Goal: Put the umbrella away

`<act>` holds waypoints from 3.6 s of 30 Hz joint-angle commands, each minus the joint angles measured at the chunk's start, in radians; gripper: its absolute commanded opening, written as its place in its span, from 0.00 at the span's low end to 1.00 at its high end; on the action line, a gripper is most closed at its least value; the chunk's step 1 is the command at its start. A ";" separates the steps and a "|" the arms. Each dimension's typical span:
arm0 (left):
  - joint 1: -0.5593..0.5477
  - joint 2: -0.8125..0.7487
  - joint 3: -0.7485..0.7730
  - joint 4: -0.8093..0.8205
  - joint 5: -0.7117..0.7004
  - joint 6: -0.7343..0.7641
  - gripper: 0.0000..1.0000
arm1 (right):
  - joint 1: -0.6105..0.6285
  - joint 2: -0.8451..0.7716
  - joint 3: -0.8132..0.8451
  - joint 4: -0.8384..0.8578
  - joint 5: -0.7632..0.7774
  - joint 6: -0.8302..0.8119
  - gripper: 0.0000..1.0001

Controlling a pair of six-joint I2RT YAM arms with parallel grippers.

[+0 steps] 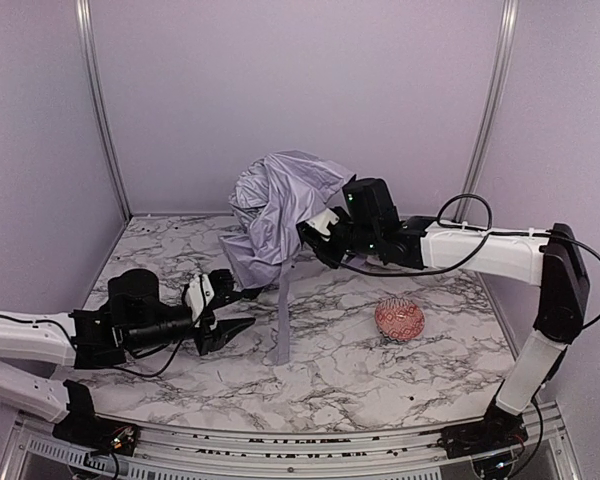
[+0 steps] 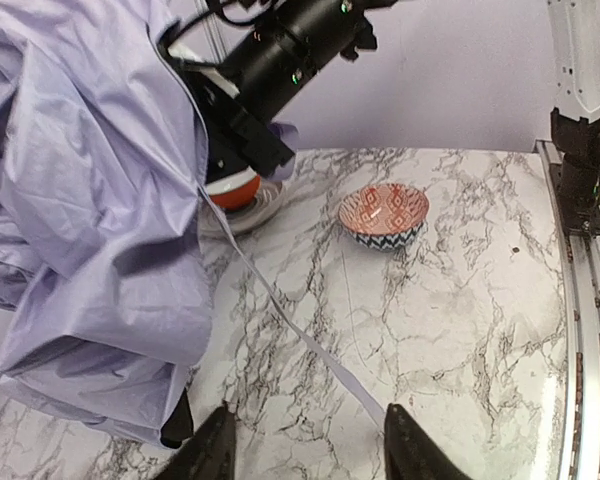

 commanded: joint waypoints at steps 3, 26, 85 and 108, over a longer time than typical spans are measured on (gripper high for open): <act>0.004 0.289 0.150 0.117 -0.079 -0.128 0.76 | 0.016 -0.043 0.083 -0.020 0.006 0.040 0.00; 0.015 0.237 0.104 0.148 0.063 -0.165 0.00 | -0.161 -0.107 0.095 -0.087 -0.124 0.158 0.00; 0.380 0.773 0.483 0.398 0.186 0.859 0.01 | 0.317 -0.095 -0.526 0.035 -0.139 -0.359 0.00; 0.486 1.132 0.593 0.534 -0.206 0.674 0.96 | 0.317 0.046 -0.506 -0.045 -0.170 -0.202 0.00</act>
